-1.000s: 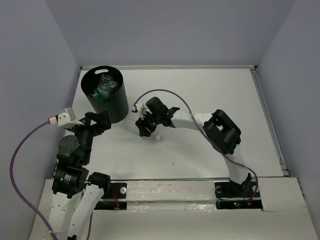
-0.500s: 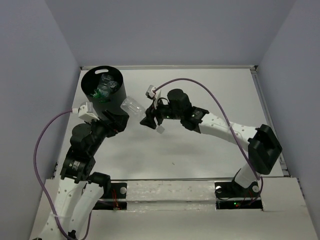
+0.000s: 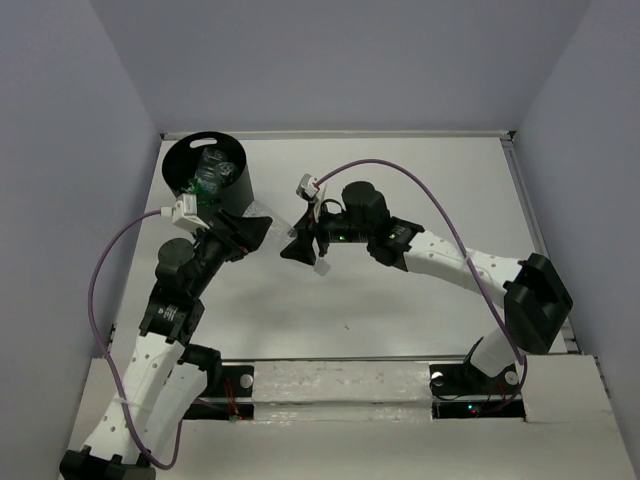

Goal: Put the plastic bottles in the bin

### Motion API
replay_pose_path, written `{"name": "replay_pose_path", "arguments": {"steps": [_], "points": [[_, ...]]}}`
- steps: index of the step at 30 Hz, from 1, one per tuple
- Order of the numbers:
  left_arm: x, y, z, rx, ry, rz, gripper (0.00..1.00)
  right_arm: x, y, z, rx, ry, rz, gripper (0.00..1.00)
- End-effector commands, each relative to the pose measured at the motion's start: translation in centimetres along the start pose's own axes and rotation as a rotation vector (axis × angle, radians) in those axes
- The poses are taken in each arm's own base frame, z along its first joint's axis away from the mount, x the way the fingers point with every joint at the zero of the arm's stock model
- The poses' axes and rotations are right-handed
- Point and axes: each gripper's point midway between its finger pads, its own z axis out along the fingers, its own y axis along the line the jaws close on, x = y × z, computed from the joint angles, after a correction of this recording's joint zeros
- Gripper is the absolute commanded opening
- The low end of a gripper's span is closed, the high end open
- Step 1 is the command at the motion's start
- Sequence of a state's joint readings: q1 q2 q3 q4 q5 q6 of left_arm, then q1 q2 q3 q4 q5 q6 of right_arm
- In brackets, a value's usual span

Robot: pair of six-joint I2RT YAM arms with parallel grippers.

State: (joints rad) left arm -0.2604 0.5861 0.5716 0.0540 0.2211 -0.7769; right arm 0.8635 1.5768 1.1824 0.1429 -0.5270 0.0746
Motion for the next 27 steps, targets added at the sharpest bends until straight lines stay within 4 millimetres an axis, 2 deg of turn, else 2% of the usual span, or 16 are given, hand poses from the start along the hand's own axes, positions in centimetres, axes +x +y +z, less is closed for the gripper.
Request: {"name": "replay_pose_path", "arguments": {"steps": [1, 5, 7, 8, 9, 13, 15, 16, 19, 20, 21, 22, 24, 25, 26, 27], "points": [[-1.0, -1.5, 0.5, 0.081, -0.050, 0.000, 0.99, -2.8, 1.9, -0.5, -0.076, -0.081, -0.031, 0.52], [-0.8, -0.9, 1.2, 0.062, -0.046, -0.005, 0.98, -2.7, 2.7, -0.2, -0.112, -0.075, -0.023, 0.52], [-1.2, -1.1, 1.4, 0.070, -0.061, -0.004, 0.91, -2.2, 2.9, 0.3, -0.123, -0.063, -0.015, 0.52], [-1.3, -1.3, 1.4, 0.074, -0.065, -0.005, 0.86, -2.2, 2.9, 0.3, -0.122, -0.063, -0.016, 0.52], [-1.6, -1.5, 1.4, 0.082, -0.071, -0.003, 0.73, -2.3, 2.8, 0.3, -0.120, -0.066, -0.016, 0.52], [-2.4, -2.1, 1.0, 0.090, -0.102, 0.004, 0.53, -2.6, 3.0, 0.0, -0.114, -0.078, -0.014, 0.57], [-3.1, -2.4, 0.7, 0.088, -0.134, 0.005, 0.44, -2.8, 3.0, -0.2, -0.102, -0.090, -0.008, 0.69], [-3.9, -3.0, 0.4, 0.093, -0.153, 0.014, 0.41, -3.4, 2.7, -0.6, -0.075, -0.109, -0.010, 0.80], [-5.4, -3.4, 0.1, 0.064, -0.187, 0.049, 0.38, -4.0, 2.4, -1.5, -0.022, -0.151, -0.003, 0.88], [-6.6, -4.2, -0.1, 0.058, -0.216, 0.057, 0.38, -4.2, 2.3, -2.4, 0.009, -0.169, -0.002, 0.94], [-7.1, -4.4, 0.0, 0.049, -0.227, 0.063, 0.37, -4.4, 2.3, -2.9, 0.025, -0.183, -0.001, 0.96], [-8.3, -5.5, -0.3, 0.061, -0.255, 0.082, 0.37, -3.7, 2.3, -3.3, 0.040, -0.178, 0.007, 0.97], [-10.1, -5.7, -0.5, 0.022, -0.306, 0.100, 0.37, -4.1, 2.2, -4.6, 0.081, -0.205, 0.010, 0.97], [-11.5, -6.4, -0.5, 0.011, -0.340, 0.125, 0.37, -5.3, 2.8, -6.0, 0.097, -0.245, 0.004, 0.97], [-12.8, -6.2, -0.6, -0.034, -0.382, 0.135, 0.37, -4.4, 2.2, -6.8, 0.146, -0.249, 0.021, 0.97], [-13.7, -6.2, -0.7, -0.061, -0.405, 0.148, 0.37, -5.5, 2.7, -8.4, 0.169, -0.298, 0.027, 0.99]]}}
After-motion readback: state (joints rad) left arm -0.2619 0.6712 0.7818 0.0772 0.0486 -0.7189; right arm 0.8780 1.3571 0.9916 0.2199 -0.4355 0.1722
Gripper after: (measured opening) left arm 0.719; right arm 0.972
